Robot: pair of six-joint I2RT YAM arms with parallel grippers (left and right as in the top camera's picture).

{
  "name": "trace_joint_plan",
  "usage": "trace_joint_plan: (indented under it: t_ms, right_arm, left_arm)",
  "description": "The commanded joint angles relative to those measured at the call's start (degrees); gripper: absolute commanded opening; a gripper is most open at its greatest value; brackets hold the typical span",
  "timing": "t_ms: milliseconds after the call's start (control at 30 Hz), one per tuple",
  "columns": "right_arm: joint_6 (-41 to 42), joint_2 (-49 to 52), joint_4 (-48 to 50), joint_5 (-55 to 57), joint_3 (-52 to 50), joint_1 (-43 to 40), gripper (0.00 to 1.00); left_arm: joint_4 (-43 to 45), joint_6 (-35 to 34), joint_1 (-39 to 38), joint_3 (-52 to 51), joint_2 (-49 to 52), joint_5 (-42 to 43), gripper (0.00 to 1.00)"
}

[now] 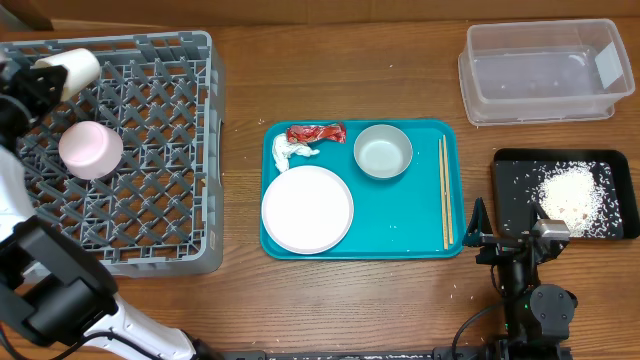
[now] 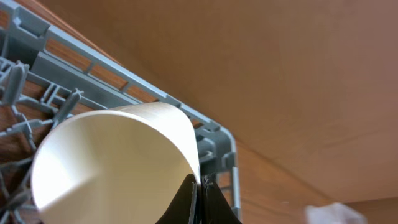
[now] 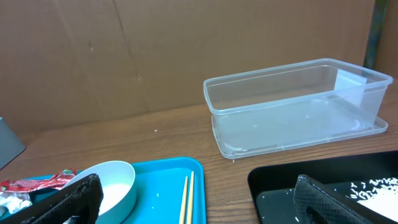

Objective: Sort waste into correct bins and load items into the dishwasher

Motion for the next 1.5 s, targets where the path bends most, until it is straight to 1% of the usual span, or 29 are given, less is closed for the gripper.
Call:
trace_joint_plan:
  t_ms: [0, 100, 167, 267, 433, 467, 533, 800, 1100, 1200, 1233, 1267, 1333, 1367, 1467]
  right_arm:
    - [-0.37, -0.52, 0.35, -0.24, -0.61, 0.22, 1.00]
    - [-0.37, -0.52, 0.35, -0.24, -0.61, 0.22, 1.00]
    - [-0.37, -0.52, 0.33, -0.24, -0.61, 0.22, 1.00]
    - [-0.37, -0.52, 0.35, -0.24, -0.61, 0.22, 1.00]
    - [-0.37, -0.52, 0.35, -0.24, -0.61, 0.22, 1.00]
    - [-0.37, -0.52, 0.35, -0.24, -0.61, 0.22, 1.00]
    - [-0.37, -0.52, 0.33, -0.24, -0.61, 0.22, 1.00]
    - [-0.37, -0.52, 0.35, -0.24, -0.61, 0.22, 1.00]
    - [-0.37, -0.52, 0.33, -0.24, -0.61, 0.22, 1.00]
    - [-0.37, -0.52, 0.35, -0.24, -0.61, 0.22, 1.00]
    - [-0.37, -0.52, 0.35, -0.24, -0.61, 0.22, 1.00]
    - [-0.37, -0.52, 0.35, -0.24, -0.61, 0.22, 1.00]
    - [-0.37, -0.52, 0.35, -0.24, -0.61, 0.22, 1.00]
    - [-0.37, -0.52, 0.33, -0.24, -0.61, 0.22, 1.00]
    - [-0.37, -0.52, 0.35, -0.24, -0.61, 0.22, 1.00]
  left_arm:
    - [1.42, -5.27, 2.14, 0.76, 1.95, 13.51, 0.04]
    - [6.64, -5.49, 1.99, 0.76, 4.98, 22.29, 0.04]
    - [11.96, -8.15, 1.73, 0.76, 7.96, 26.95, 0.04]
    - [20.83, -16.20, 1.64, 0.76, 12.94, 29.86, 0.04]
    - [41.44, -31.19, 1.66, 0.76, 19.91, 34.05, 0.04]
    - [44.48, -33.66, 1.64, 0.76, 20.79, 34.16, 0.04]
    - [47.87, -35.65, 1.55, 0.76, 21.86, 34.10, 0.04]
    - [48.48, -32.09, -1.25, 0.76, 22.05, 33.48, 0.04]
    - [47.65, -31.89, -2.36, 0.76, 22.05, 33.00, 0.04]
    - [43.95, -30.05, -1.70, 0.76, 22.05, 33.11, 0.04]
    - [41.81, -28.35, -1.49, 0.76, 22.05, 33.16, 0.04]
    - [37.55, -24.94, -1.14, 0.76, 22.05, 33.00, 0.04]
    - [33.22, -21.03, -0.85, 0.76, 22.05, 32.72, 0.04]
    - [29.46, -18.82, -0.44, 0.76, 22.05, 31.21, 0.04]
    - [27.85, -18.80, 0.52, 0.76, 22.05, 29.97, 0.04]
